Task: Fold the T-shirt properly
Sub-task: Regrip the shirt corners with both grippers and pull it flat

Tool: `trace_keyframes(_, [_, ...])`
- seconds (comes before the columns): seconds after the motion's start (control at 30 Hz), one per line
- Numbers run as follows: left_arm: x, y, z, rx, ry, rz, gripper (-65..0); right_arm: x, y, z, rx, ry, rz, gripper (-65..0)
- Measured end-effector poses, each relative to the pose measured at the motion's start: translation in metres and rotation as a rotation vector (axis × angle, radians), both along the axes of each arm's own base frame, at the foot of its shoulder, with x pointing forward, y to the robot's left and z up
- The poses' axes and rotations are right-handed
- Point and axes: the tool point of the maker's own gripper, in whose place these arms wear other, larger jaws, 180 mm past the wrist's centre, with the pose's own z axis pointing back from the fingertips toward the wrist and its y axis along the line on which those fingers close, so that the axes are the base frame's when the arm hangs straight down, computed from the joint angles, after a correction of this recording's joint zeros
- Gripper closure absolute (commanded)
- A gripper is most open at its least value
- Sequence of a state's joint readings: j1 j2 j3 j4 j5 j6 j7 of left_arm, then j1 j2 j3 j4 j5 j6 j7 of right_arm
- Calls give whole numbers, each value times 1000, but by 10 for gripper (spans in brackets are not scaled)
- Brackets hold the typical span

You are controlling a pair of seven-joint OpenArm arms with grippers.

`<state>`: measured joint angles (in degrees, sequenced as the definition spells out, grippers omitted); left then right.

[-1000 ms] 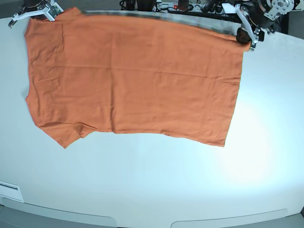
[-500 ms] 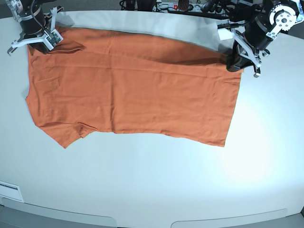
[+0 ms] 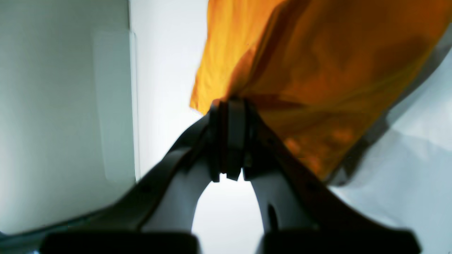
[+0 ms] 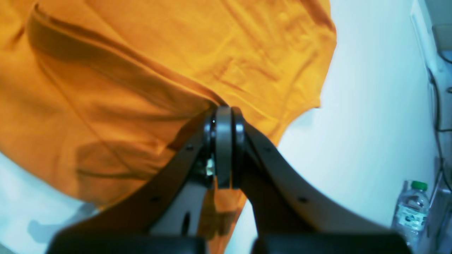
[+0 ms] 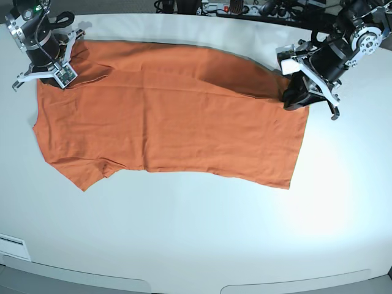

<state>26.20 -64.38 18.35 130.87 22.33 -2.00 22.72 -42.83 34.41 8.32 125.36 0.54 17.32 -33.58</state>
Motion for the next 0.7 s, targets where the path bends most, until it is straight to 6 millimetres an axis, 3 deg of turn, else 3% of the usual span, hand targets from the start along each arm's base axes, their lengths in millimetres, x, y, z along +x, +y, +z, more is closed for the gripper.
trace_keyframes(0.13, [14,9,-8,-39,9,70,0,5,-11,-11,-1,16,-34,0])
trace_keyframes(0.33, [16,11,-23,-79,34,114,0,6,-21,-17,-10,17,-75,0])
trace_keyframes(0.5, [19,9,-21,-117,11,139,0,12,-30,-10,-22,-31,-129,0])
trace_keyframes(0.67, [23,10,-16,-135,-15,160,0,10,-26,-12,7,-19,-127,0])
trace_keyframes(0.7, [23,10,-16,-136,-15,160,0,11,-26,-12,7,-21,-129,-88])
